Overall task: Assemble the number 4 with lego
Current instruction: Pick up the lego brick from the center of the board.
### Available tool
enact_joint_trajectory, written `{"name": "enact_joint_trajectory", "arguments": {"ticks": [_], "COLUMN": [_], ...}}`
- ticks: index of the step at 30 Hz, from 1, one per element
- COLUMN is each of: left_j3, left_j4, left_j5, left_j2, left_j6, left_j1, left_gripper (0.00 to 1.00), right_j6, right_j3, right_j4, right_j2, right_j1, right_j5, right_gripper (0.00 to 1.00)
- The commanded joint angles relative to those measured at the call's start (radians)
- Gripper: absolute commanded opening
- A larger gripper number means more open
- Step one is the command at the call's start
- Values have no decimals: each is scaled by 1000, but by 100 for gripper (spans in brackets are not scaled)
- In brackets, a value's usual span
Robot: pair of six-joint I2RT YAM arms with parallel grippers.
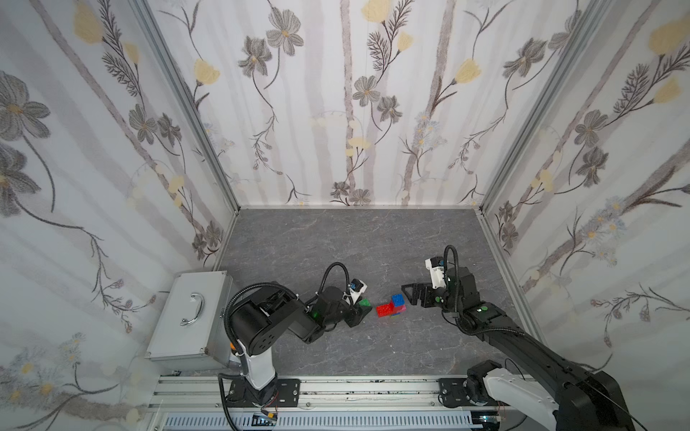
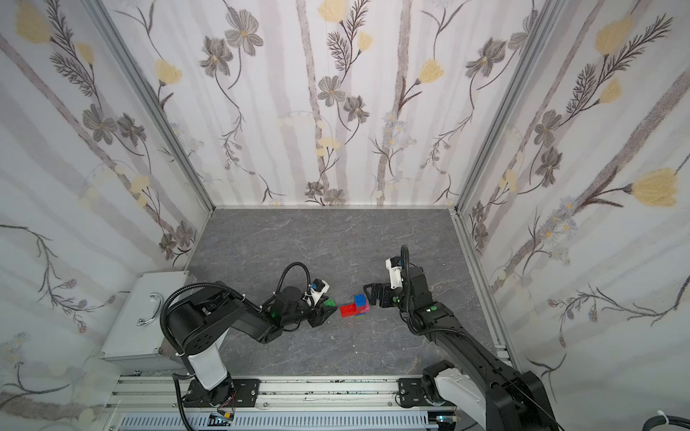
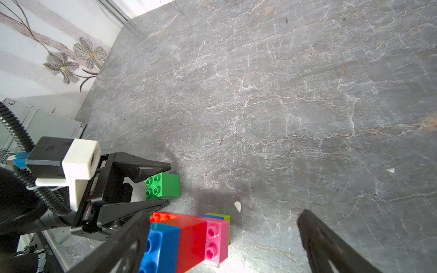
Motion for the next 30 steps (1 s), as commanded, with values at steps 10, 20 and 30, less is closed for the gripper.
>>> {"name": "enact_joint_trajectory", "arguments": {"ticks": [10, 20, 30], "left_j3": [-21, 48, 92], "left_j4": [106, -297, -335], "left_j5": [25, 64, 114], "left_j2": [-19, -350, -362], "left_j6": [5, 131, 156], "left_j1": [0, -42, -68], "left_gripper": [16, 0, 0], "right_j6": [-16, 8, -39], "right_j3": [4, 48, 69], "right_j4": [1, -93, -147], "right_j2": [-22, -29, 47], "right_j1": [-1, -2, -1], "right_j5": [-166, -226, -293], "right_gripper": [97, 93, 64]}}
